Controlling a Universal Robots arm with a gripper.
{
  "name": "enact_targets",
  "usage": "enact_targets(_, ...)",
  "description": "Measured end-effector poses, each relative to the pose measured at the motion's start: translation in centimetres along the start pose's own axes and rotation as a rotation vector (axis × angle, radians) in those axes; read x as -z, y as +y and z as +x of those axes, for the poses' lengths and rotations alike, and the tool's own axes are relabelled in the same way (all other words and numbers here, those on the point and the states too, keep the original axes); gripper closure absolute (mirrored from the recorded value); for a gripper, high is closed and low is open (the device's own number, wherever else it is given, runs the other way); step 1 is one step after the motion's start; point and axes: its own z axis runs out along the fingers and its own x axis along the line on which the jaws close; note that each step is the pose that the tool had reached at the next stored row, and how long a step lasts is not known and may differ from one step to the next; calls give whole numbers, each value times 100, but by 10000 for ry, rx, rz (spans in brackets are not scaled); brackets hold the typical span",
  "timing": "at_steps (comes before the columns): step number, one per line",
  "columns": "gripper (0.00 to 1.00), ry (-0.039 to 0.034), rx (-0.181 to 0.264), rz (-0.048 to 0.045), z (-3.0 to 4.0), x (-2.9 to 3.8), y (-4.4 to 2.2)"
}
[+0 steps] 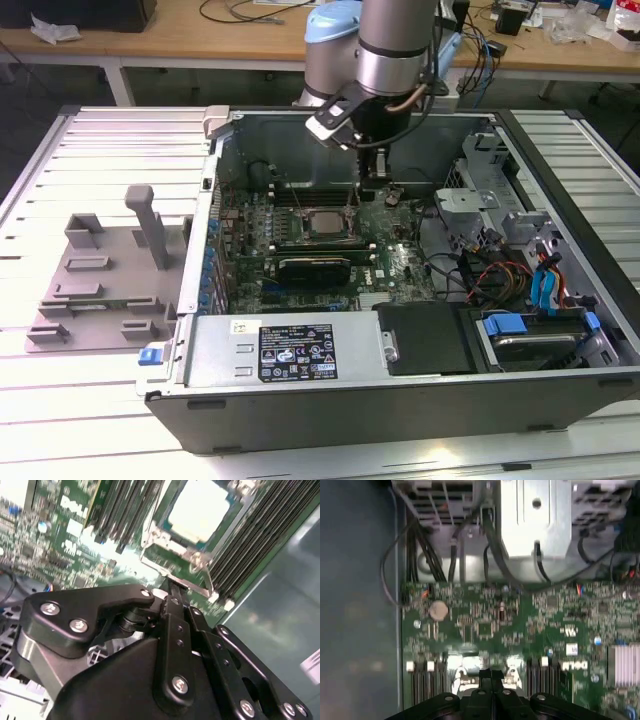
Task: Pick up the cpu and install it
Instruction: 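Close the cpu cover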
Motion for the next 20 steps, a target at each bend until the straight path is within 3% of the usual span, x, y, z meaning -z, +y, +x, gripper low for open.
enact_targets(3, 89, 1, -2, 0, -3, 0, -202)
enact_targets(7, 89, 0, 0, 0, -4, 1, -213)
enact_targets(8, 89, 0, 3, 69, -4, -1, -213)
enact_targets(9, 89, 1, 9, 225, -4, -4, -212)
enact_targets(12, 89, 1, 14, 243, -4, -4, -214)
enact_targets(18, 89, -8, 1330, 193, -4, -10, -216)
enact_targets(20, 89, -13, 2054, 166, -3, -16, -216)
